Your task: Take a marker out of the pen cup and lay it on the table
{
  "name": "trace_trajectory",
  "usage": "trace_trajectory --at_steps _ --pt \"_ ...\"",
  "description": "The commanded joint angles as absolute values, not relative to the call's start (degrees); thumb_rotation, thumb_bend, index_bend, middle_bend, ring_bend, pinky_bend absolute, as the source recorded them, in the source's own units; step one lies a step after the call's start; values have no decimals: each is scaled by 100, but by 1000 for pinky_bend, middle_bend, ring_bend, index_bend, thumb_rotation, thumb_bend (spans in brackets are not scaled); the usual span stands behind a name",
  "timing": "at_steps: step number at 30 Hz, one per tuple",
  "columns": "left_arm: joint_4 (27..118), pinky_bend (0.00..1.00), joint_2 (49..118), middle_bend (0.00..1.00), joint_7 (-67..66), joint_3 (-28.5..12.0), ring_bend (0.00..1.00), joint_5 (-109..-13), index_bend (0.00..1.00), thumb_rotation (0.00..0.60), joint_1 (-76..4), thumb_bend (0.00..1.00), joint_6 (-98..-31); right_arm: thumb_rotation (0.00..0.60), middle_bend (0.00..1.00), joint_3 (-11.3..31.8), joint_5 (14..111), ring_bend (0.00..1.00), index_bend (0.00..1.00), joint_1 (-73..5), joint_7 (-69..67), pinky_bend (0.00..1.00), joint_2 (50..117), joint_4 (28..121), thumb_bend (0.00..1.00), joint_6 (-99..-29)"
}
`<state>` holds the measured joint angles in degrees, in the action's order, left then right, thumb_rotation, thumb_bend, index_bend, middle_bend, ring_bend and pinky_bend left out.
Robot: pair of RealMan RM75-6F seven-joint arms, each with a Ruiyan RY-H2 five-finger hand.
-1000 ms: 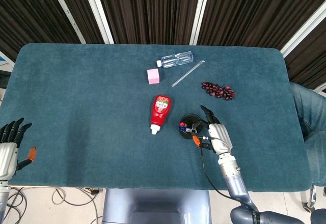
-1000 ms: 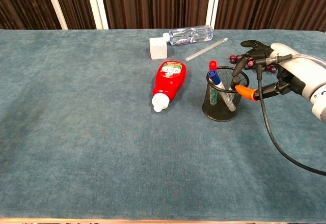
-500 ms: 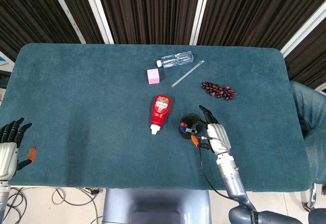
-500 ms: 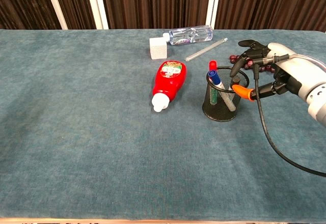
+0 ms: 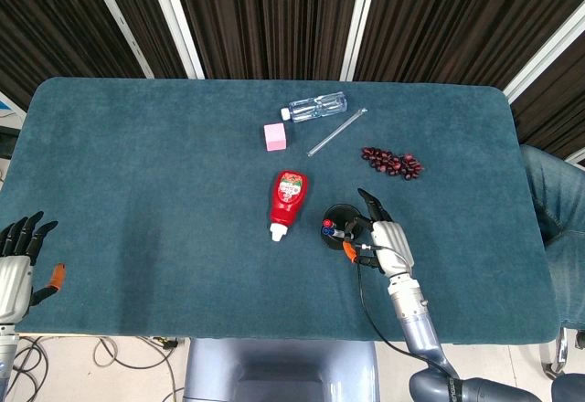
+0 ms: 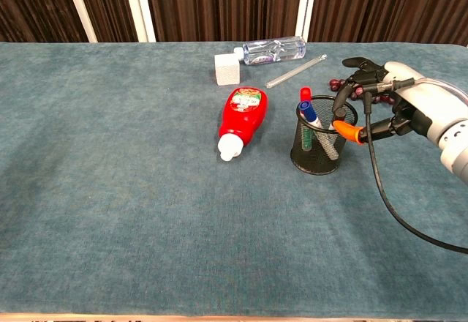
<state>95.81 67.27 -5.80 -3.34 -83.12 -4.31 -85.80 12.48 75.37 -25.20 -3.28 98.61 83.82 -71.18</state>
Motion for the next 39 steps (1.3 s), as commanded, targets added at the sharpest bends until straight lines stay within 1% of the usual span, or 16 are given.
trace_trajectory --at_steps 1,9,17,28,39 --pt "9582 77 6726 34 -581 -333 29 -8314 150 600 -432 405 -8579 600 0 1245 7540 0 531 -2520 -333 170 9858 8384 442 -7117" --pt "9589 87 6722 34 -582 -336 29 -8304 150 600 -433 405 -8574 600 0 1240 7541 0 536 -2518 -342 170 9858 8378 454 -7114" --pt "9591 97 6724 34 -581 -336 29 -8301 151 600 -432 406 -8573 600 0 1245 7542 0 581 -2524 -413 170 9862 8357 509 -7092" --pt "9598 118 6715 34 -575 -335 29 -8297 151 600 -434 406 -8564 600 0 1331 7558 0 617 -2550 -476 170 9820 8369 511 -7127" --pt "9617 122 6710 34 -571 -335 29 -8283 151 600 -432 405 -8559 600 0 1469 7569 0 628 -2603 -327 171 9495 8756 511 -7137"
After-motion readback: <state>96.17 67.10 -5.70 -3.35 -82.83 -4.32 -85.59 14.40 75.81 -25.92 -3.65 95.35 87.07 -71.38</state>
